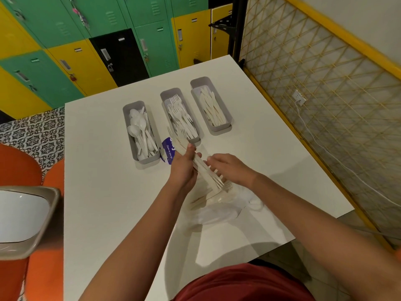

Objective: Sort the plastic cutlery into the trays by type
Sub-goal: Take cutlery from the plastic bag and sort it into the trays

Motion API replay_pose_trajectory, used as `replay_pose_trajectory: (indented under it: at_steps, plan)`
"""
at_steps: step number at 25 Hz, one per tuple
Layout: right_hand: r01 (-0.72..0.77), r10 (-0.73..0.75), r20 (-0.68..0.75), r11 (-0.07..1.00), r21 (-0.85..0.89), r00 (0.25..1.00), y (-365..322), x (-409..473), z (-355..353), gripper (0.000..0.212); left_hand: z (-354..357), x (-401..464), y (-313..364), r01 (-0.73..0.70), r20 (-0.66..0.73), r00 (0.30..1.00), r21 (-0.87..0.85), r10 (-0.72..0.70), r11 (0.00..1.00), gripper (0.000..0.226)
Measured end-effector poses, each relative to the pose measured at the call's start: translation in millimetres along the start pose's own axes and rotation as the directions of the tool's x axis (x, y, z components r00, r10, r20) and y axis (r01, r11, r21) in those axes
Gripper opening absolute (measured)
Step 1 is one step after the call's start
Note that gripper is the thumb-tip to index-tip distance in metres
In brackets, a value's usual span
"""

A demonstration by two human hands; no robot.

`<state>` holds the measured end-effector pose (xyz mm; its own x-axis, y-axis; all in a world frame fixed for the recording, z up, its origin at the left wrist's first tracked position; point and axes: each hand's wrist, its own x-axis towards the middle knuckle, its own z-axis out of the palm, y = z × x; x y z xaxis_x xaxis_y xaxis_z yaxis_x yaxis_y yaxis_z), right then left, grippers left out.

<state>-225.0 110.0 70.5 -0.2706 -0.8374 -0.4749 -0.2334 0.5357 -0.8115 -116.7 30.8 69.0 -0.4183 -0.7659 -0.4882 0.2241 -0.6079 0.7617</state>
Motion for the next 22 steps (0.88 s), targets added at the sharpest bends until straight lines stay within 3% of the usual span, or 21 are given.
replay_pose_trajectory:
  at_steps: [4, 8, 11, 14, 19, 22]
  plan:
    - [0.028, -0.023, 0.133, 0.999, -0.034, 0.991, -6, 2, 11, 0.019, 1, 7, 6, 0.021, -0.046, 0.999, -0.125, -0.027, 0.992, 0.014]
    - [0.054, -0.051, 0.090, 0.998, -0.027, 0.995, -9, 7, 19, 0.030, 2, 12, 6, 0.020, -0.037, 0.999, -0.120, -0.025, 0.993, 0.036]
    - [0.056, -0.055, 0.074, 0.998, -0.009, 0.996, -10, 12, 23, 0.033, 1, 12, 5, 0.010, -0.020, 1.000, -0.066, -0.012, 0.998, 0.038]
    - [0.032, -0.032, 0.083, 0.999, 0.003, 0.996, -11, 19, 26, 0.041, -2, 11, 1, 0.009, 0.016, 1.000, -0.061, -0.008, 0.998, 0.026]
    - [0.080, -0.085, -0.169, 0.996, -0.037, 0.982, -15, 31, 25, 0.025, -1, 19, 8, 0.031, -0.038, 0.999, -0.057, -0.033, 0.998, 0.018]
    - [0.072, -0.080, -0.192, 0.996, -0.049, 0.978, -18, 43, 23, 0.010, -1, 24, 14, 0.059, -0.081, 0.995, 0.041, -0.056, 0.997, 0.019]
